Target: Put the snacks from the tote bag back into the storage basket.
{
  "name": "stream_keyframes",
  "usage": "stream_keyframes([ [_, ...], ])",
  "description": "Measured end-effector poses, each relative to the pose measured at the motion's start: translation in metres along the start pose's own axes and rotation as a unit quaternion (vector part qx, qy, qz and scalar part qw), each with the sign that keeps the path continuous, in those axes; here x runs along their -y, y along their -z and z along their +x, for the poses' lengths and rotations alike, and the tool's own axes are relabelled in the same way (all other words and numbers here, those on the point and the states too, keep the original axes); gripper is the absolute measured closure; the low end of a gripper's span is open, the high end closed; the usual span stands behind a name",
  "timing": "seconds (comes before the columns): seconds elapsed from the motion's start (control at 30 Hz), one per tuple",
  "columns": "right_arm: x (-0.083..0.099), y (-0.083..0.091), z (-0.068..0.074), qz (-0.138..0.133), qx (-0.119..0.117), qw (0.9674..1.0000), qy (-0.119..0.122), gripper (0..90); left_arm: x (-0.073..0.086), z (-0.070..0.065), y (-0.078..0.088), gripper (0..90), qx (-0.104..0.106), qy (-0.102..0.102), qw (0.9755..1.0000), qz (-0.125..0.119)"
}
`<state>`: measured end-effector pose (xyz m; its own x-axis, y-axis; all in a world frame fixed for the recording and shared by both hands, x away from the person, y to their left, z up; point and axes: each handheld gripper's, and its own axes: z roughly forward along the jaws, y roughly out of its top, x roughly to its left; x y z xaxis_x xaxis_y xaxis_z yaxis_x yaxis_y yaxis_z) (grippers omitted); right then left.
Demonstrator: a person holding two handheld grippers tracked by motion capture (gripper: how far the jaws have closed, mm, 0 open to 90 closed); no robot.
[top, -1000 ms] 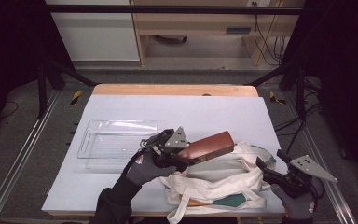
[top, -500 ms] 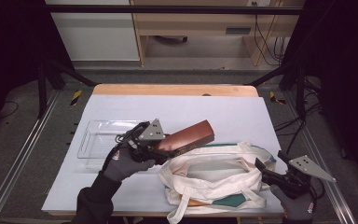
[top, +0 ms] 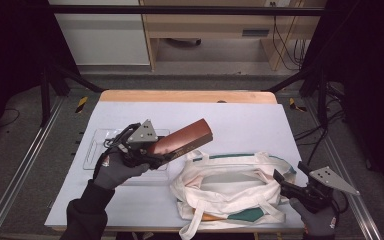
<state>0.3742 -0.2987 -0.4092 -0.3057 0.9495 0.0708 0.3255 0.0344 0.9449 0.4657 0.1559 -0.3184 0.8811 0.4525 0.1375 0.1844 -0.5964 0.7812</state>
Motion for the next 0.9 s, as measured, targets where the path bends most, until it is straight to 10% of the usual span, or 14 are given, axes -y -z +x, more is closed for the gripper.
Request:
stream_keyframes([
  [0.9,0.001,-0.003,0.002,0.004,-0.001,1.0,0.005,11.9,0.048,0.058,0.026,42.8,-0.049,0.051,0.9974,0.015],
])
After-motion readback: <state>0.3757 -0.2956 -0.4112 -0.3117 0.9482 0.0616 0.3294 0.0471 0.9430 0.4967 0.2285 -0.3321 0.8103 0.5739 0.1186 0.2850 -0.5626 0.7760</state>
